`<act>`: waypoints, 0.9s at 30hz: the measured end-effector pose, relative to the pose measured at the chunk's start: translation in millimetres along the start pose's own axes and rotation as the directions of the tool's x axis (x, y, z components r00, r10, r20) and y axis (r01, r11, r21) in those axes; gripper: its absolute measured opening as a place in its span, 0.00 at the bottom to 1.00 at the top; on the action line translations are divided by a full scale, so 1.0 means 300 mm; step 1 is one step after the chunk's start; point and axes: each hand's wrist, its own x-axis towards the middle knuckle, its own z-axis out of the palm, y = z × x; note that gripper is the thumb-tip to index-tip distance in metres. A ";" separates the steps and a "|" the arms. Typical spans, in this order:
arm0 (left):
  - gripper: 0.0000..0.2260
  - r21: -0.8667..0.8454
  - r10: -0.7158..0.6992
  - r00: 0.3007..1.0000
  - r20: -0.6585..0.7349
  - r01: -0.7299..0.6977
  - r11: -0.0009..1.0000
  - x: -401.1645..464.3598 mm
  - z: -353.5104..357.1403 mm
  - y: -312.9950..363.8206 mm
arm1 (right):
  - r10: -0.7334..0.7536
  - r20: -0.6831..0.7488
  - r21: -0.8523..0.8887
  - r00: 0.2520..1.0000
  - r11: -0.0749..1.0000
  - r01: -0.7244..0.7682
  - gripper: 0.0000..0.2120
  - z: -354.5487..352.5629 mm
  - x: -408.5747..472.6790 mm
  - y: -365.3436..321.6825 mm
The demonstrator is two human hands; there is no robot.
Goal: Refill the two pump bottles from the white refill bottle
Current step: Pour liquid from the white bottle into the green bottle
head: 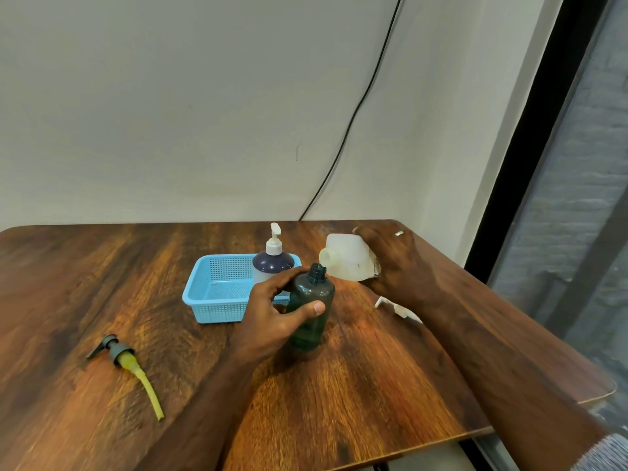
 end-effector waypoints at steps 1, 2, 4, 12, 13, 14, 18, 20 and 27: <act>0.25 0.000 0.001 1.000 0.001 -0.001 1.000 0.000 0.000 0.001 | 0.000 0.001 -0.001 1.000 1.000 0.000 0.36 0.000 -0.001 0.001; 0.25 0.001 0.002 1.000 0.000 -0.002 1.000 0.000 0.001 0.001 | 0.001 0.002 -0.001 1.000 1.000 -0.001 0.36 0.001 -0.001 0.003; 0.25 0.001 -0.002 1.000 -0.001 0.002 1.000 -0.001 0.001 0.002 | 0.003 0.004 -0.004 1.000 1.000 -0.003 0.36 0.001 -0.001 0.003; 0.22 0.013 0.002 1.000 0.005 -0.002 1.000 0.000 -0.001 0.003 | -0.004 0.000 -0.005 1.000 1.000 0.004 0.37 -0.002 0.000 0.001; 0.21 0.016 0.006 1.000 0.005 -0.006 1.000 0.001 -0.001 0.003 | -0.003 -0.001 -0.006 1.000 1.000 0.003 0.37 -0.002 0.000 0.001; 0.21 0.018 0.010 1.000 0.004 -0.010 1.000 0.001 -0.001 0.004 | -0.002 -0.003 -0.005 1.000 1.000 0.002 0.37 -0.002 0.001 0.001; 0.22 0.007 0.016 1.000 0.004 -0.016 1.000 0.002 -0.001 0.001 | -0.013 -0.005 -0.009 1.000 1.000 0.013 0.37 -0.004 0.001 0.003; 0.23 0.005 0.027 1.000 0.004 -0.027 1.000 0.002 -0.002 -0.003 | -0.021 -0.008 -0.020 1.000 1.000 0.021 0.37 -0.004 0.000 0.005; 0.25 0.014 0.035 0.999 0.000 -0.035 0.999 0.006 -0.002 -0.012 | -0.030 -0.012 -0.034 0.999 0.999 0.030 0.38 -0.005 0.000 0.005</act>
